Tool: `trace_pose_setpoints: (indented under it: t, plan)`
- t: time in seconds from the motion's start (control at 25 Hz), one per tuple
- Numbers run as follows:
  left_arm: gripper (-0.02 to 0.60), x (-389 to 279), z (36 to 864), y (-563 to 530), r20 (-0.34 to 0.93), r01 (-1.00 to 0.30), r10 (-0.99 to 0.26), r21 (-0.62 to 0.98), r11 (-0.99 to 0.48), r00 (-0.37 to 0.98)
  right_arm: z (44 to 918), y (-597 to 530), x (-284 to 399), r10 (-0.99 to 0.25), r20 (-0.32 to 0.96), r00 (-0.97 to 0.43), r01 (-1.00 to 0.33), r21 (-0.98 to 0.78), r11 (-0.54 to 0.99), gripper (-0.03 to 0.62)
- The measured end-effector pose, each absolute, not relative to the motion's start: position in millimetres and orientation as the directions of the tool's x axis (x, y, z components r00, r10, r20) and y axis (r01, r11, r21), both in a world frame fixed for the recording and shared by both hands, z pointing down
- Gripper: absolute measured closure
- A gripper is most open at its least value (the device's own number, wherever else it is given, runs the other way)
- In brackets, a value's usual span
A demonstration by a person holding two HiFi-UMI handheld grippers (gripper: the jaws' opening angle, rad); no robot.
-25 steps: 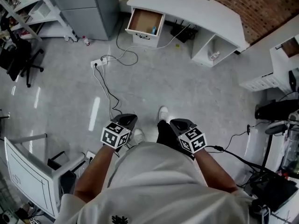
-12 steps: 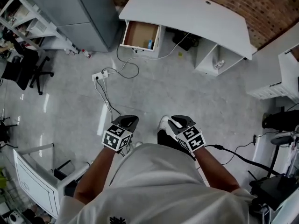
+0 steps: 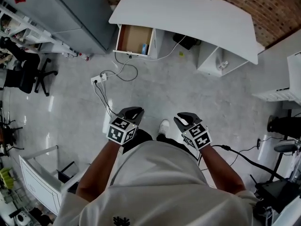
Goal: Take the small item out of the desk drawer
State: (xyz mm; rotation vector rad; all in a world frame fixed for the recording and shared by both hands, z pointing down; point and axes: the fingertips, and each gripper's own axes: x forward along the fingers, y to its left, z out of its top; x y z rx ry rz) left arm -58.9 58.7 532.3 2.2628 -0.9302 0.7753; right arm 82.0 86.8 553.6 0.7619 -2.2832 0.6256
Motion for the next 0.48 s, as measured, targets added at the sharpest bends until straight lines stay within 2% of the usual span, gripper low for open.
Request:
trace_pose_setpoints:
  t: [0.16, 0.48]
  plan:
    - [0.552, -53, 540, 25, 0.692, -0.765, -0.427, 0.289, -0.576, 0.582, 559, 66, 90, -0.354, 0.693, -0.629, -0.674, -0.257, 0.693, 0.526]
    - [0.551, -64, 579, -75, 0.710, -0.779, -0.414, 0.304, -0.549, 0.569, 553, 6, 107, -0.458, 0.681, -0.572, -0.777, -0.270, 0.569, 0.557]
